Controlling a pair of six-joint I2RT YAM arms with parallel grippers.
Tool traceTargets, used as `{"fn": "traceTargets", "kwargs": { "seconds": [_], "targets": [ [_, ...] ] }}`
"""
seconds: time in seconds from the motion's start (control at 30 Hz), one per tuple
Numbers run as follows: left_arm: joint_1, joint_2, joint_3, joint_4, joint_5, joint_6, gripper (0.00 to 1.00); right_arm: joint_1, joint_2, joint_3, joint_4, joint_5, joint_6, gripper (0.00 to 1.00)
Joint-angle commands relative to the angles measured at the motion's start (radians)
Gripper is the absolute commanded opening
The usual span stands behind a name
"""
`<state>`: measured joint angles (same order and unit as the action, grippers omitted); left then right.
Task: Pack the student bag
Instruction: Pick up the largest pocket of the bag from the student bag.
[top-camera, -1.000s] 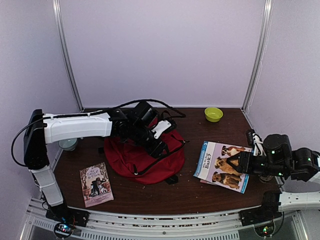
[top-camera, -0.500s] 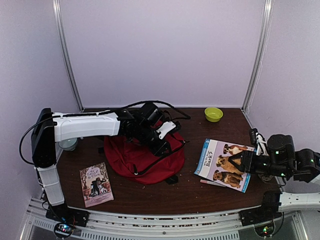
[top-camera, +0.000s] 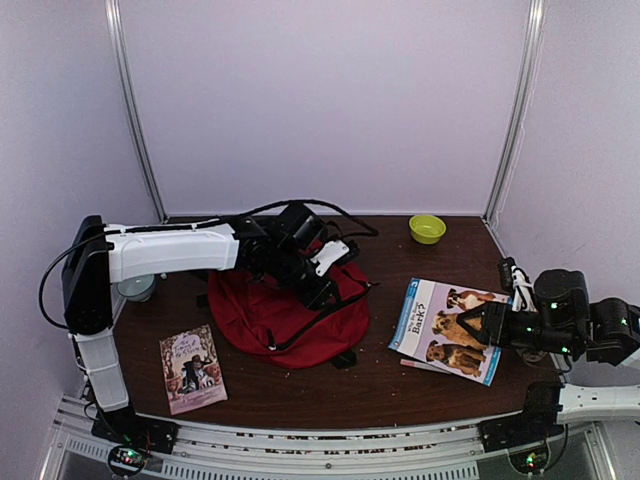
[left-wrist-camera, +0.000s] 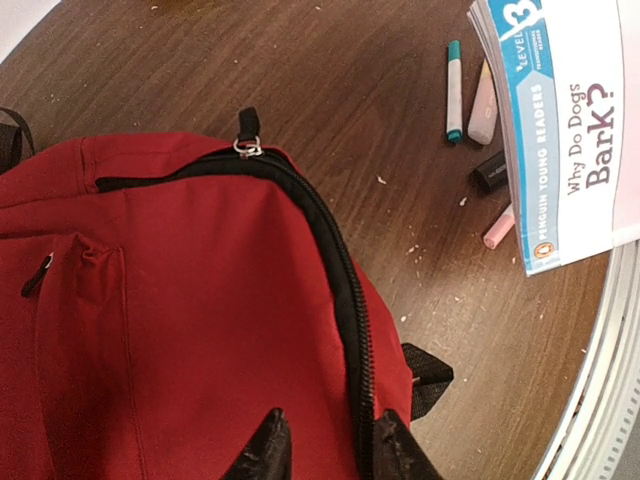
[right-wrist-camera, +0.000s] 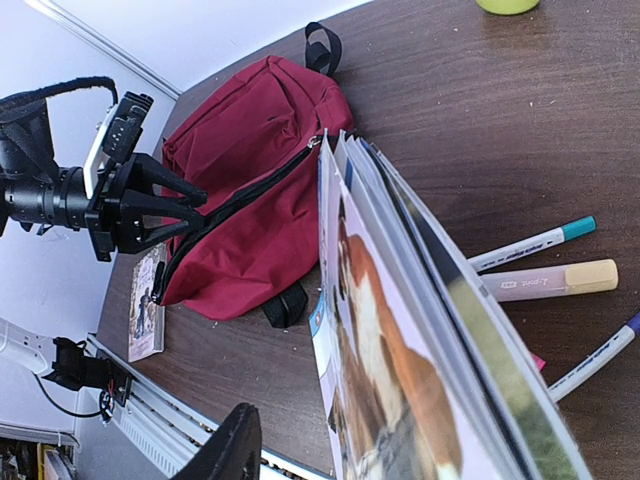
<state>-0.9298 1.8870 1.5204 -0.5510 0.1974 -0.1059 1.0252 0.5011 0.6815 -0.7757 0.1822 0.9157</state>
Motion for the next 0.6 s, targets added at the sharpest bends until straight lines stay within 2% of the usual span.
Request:
{"fn": "traceTargets", "kwargs": {
  "seconds": [0.0, 0.17, 0.4, 0.57],
  "targets": [
    [0.006, 0.015, 0.005, 0.006, -0.002, 0.011, 0.3, -0.005, -0.003, -0.003, 0.041, 0.015, -0.001, 0.0],
    [0.006, 0.017, -0.004, 0.005, -0.013, 0.013, 0.31, -0.005, 0.009, 0.007, 0.057, 0.01, -0.003, 0.0],
    [0.006, 0.011, -0.03, 0.006, -0.007, 0.01, 0.37, -0.005, 0.017, 0.015, 0.07, 0.011, -0.009, 0.0],
    [0.006, 0.008, -0.044, 0.016, -0.006, 0.006, 0.34, -0.005, 0.023, 0.014, 0.077, 0.01, -0.012, 0.0]
  ]
}}
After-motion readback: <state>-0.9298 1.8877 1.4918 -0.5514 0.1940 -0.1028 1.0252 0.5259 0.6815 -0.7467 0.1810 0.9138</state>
